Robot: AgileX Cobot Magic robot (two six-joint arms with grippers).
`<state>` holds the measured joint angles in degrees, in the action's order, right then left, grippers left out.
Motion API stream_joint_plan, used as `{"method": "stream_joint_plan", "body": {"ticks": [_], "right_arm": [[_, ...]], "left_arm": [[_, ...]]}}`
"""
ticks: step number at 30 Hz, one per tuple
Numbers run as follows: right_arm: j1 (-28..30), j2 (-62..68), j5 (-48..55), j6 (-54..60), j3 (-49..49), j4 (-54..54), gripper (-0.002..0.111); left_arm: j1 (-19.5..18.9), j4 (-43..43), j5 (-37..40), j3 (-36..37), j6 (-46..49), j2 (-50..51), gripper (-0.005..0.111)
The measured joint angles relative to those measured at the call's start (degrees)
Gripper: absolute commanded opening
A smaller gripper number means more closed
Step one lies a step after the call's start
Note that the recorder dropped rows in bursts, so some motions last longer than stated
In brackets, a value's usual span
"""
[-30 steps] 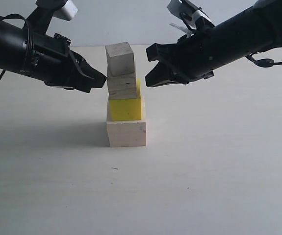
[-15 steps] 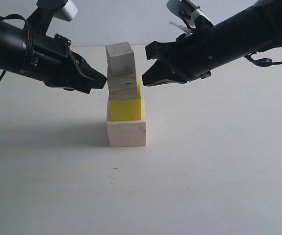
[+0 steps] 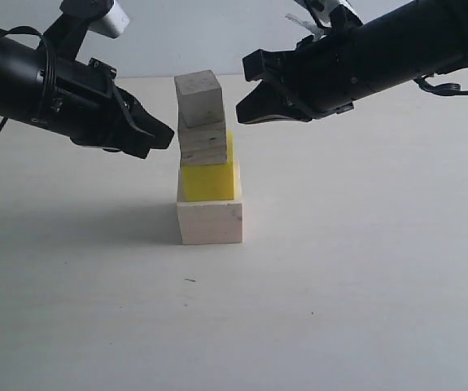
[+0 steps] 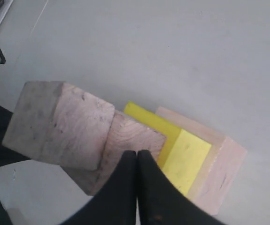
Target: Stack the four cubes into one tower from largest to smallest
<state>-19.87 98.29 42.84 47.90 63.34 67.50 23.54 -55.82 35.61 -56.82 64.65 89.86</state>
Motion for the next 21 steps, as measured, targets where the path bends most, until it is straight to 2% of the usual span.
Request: {"method": "stream_joint_plan", "body": {"ticks": [21], "right_arm": [[0.0, -0.3, 0.9, 3.3, 0.0, 4.6, 0.0]], "left_arm": [[-1.6, 0.3, -0.4, 0.0, -0.6, -2.9, 0.0]]}}
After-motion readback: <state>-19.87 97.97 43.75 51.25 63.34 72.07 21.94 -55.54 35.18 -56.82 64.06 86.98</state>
